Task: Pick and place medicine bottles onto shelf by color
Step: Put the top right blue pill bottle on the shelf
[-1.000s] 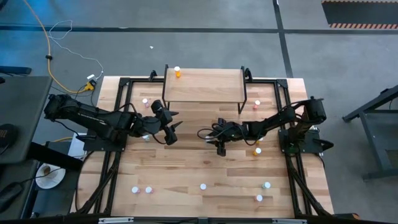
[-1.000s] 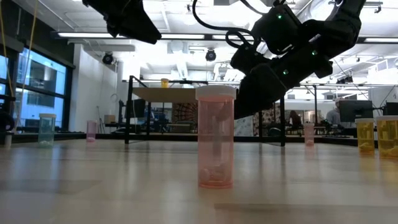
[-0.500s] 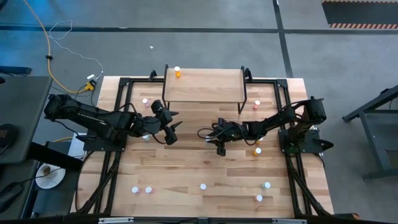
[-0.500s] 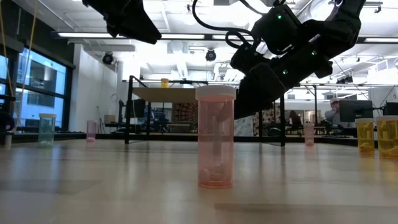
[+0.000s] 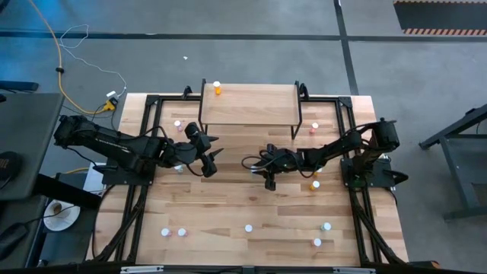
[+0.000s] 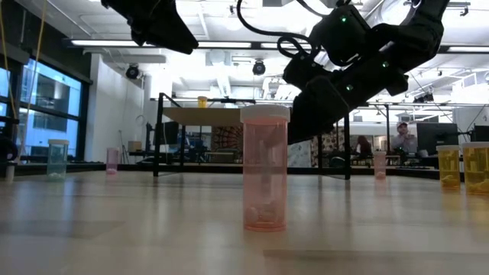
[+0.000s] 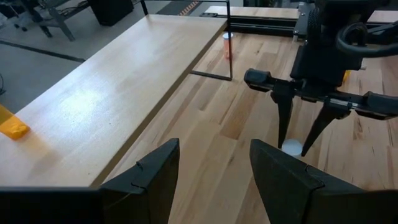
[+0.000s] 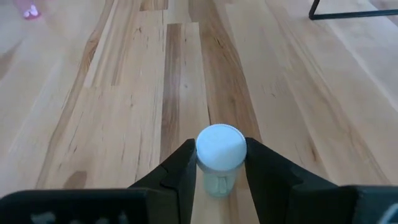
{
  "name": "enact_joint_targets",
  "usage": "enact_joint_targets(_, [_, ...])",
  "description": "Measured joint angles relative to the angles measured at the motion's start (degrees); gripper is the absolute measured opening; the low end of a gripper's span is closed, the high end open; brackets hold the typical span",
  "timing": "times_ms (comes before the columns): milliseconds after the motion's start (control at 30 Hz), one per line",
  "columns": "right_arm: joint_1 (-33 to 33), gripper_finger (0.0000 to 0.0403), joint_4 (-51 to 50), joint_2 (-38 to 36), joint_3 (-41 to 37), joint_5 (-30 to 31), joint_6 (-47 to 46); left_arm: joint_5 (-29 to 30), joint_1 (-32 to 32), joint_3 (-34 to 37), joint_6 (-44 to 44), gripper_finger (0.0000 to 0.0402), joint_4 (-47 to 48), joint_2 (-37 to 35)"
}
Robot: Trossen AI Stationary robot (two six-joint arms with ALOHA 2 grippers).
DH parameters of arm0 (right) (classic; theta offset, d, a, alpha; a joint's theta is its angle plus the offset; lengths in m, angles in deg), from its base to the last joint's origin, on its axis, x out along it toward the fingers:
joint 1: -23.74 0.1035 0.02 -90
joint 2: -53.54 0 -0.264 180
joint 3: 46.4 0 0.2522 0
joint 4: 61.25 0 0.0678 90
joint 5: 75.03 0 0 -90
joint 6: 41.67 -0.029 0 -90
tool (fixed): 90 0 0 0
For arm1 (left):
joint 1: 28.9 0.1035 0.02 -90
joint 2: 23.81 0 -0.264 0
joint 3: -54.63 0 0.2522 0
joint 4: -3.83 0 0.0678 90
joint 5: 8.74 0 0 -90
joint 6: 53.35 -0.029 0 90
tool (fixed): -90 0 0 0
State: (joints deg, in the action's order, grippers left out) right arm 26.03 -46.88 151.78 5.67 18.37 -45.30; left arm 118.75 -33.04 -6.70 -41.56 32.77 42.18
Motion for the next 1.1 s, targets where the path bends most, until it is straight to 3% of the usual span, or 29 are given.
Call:
enact_joint_targets(267, [0.0,0.0111,0.3,-1.6,0.0,0.0,-1.5,0.0,0.0,0.0,0.0,0.0188,0.0,0.0])
enact_joint_targets(700, [-0.5,0.011,-2.2,-12.7,0.0,0.0,0.1,-1.3,0.0,0.0,0.0,0.0188,0.0,0.0])
enact_joint_targets(1100, [-7.5,0.011,-5.4,-25.2,0.0,0.1,4.1,-1.3,4.7,0.0,-2.5,0.0188,-1.6,0.0])
